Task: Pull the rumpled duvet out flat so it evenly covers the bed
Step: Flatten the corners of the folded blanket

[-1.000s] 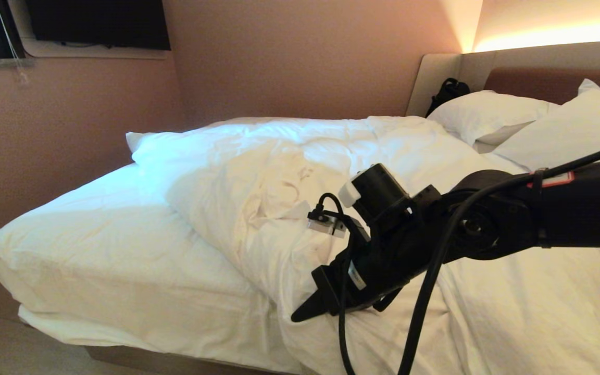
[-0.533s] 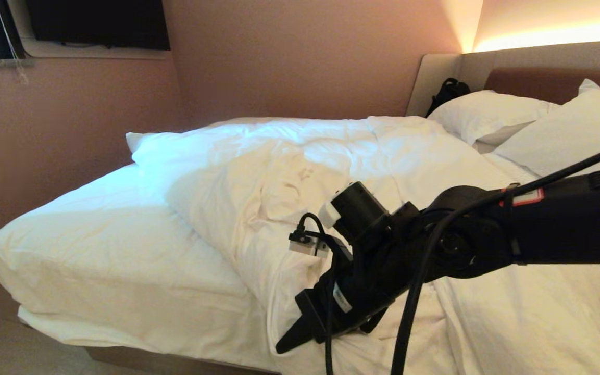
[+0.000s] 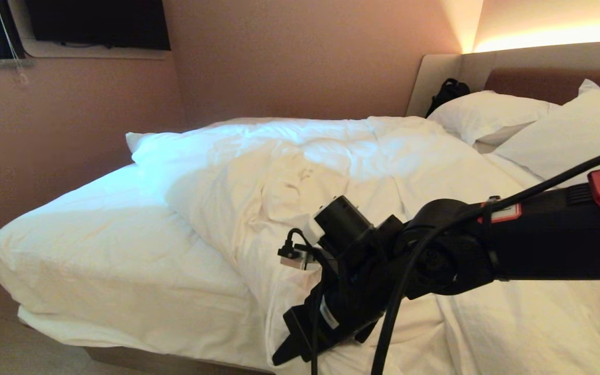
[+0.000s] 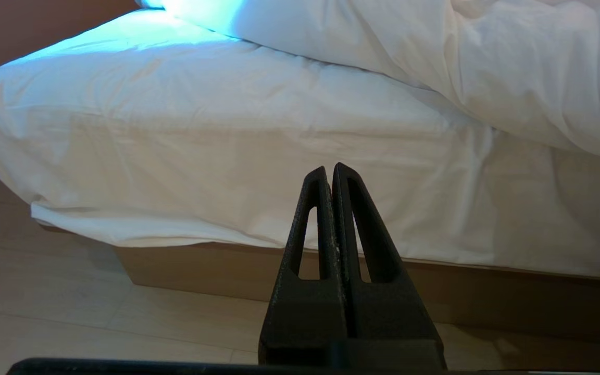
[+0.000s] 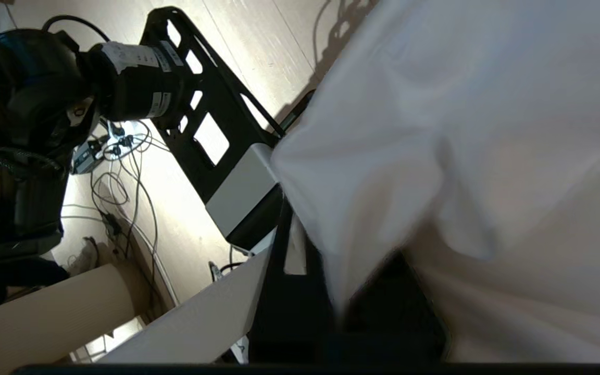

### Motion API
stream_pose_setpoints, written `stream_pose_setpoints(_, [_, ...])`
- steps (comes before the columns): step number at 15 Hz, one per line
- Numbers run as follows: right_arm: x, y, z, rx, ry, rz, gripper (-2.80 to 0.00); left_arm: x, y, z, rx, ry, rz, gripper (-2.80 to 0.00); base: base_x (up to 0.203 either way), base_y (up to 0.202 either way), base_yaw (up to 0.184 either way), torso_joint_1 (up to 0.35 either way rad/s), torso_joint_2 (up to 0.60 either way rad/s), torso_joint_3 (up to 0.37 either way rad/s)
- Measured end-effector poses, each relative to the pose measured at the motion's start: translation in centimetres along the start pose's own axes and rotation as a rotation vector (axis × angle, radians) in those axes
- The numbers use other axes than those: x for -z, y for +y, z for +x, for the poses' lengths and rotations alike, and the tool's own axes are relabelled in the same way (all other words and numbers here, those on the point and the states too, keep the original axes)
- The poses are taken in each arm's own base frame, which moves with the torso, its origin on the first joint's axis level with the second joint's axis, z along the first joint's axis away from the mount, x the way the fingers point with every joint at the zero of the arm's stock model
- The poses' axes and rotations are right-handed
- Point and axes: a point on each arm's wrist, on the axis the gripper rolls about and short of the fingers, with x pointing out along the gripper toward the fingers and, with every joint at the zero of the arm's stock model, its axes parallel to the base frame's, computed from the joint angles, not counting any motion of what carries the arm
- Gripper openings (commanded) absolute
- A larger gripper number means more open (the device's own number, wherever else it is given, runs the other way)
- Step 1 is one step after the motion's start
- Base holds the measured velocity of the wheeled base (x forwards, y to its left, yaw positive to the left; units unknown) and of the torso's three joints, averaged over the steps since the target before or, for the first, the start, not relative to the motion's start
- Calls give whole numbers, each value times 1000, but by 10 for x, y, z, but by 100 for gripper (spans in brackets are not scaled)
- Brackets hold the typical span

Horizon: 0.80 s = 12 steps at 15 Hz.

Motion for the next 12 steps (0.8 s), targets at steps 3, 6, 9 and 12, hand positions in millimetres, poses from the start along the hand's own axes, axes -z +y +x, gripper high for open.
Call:
stream_pose_setpoints(3, [0,0,2,26,-6,-1,0,0,0,0,0,0,0,-280,0,0,0,0,0,0])
stream_pose_setpoints(6, [-1,2,-2,30,-19,-6,0,0,0,0,0,0,0,-280,0,0,0,0,0,0])
stream_pose_setpoints(9, [-4,8,-22,52,-88,-15,0,0,0,0,0,0,0,-280,0,0,0,0,0,0])
stream_pose_setpoints(12, [-13,5,-61,106,-222,4,0,0,0,0,0,0,0,-280,0,0,0,0,0,0])
